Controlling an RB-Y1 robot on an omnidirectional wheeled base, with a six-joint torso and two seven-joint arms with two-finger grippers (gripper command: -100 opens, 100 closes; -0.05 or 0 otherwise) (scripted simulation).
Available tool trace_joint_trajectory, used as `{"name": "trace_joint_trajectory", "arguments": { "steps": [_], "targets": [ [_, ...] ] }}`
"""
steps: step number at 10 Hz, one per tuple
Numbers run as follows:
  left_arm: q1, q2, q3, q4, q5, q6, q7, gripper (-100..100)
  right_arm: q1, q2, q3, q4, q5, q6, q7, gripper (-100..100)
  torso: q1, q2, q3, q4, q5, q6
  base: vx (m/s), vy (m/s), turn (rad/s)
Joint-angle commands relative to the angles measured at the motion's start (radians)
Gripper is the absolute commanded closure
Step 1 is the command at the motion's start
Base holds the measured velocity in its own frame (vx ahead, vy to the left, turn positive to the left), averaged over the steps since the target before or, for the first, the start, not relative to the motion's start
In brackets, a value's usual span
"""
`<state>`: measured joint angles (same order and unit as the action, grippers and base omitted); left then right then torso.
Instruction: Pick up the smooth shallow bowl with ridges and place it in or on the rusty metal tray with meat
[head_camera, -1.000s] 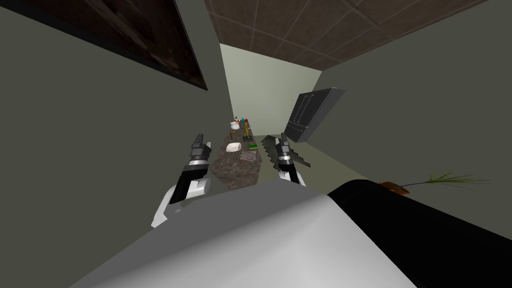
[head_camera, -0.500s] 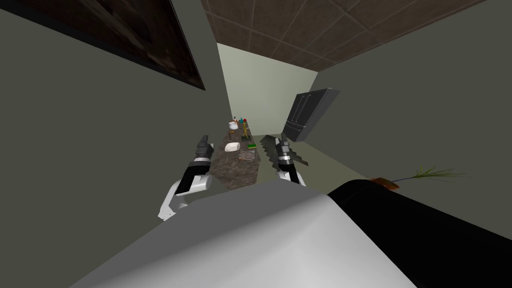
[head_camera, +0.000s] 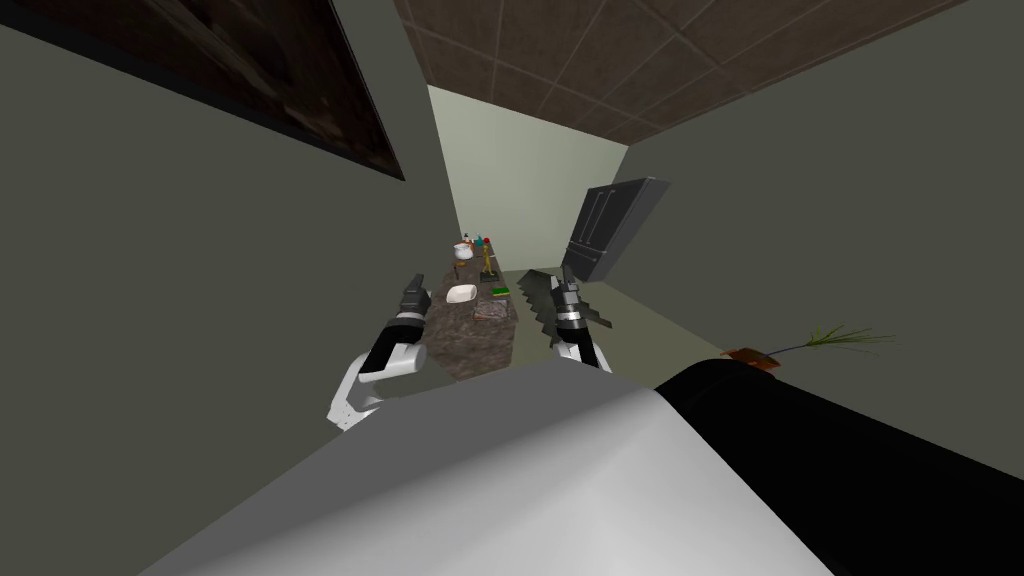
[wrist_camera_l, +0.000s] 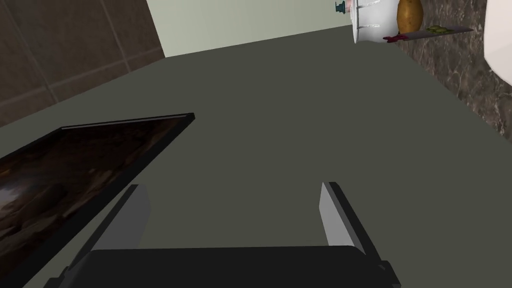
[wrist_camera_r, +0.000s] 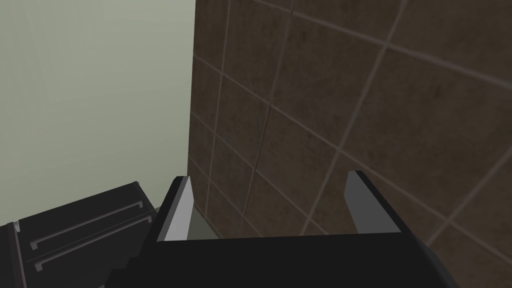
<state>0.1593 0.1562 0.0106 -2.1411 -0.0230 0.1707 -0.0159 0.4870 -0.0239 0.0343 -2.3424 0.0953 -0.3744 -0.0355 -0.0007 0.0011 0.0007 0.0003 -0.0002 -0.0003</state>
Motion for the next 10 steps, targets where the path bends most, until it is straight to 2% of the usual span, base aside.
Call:
{"name": "trace_joint_trajectory", "arguments": {
  "steps": [1,4,7,10],
  "targets": [
    [-0.007,-0.002,0.000,0.000,-0.001,0.029,-0.002,-100,0.000,0.000,0.000,0.000,0.000,0.000,0.000,0,0.000,0.000,0.000,0.000,0.000,0.000,-0.007,-0.007,0.008],
    [-0.059,-0.003,0.016,0.047,0.005,0.124,-0.012,-100,0.000,0.000,0.000,0.000,0.000,0.000,0.000,0,0.000,0.000,0.000,0.000,0.000,0.000,-0.014,-0.017,-0.061],
    [-0.085,-0.004,0.027,0.072,0.007,0.203,-0.016,-100,0.000,0.000,0.000,0.000,0.000,0.000,0.000,0,0.000,0.000,0.000,0.000,0.000,0.000,-0.013,-0.017,-0.052],
    [-0.137,-0.006,0.055,0.123,0.012,0.287,-0.022,-100,0.000,0.000,0.000,0.000,0.000,0.000,0.000,0,0.000,-0.001,-0.001,0.000,0.000,0.000,-0.003,-0.020,-0.063]
  ]
}}
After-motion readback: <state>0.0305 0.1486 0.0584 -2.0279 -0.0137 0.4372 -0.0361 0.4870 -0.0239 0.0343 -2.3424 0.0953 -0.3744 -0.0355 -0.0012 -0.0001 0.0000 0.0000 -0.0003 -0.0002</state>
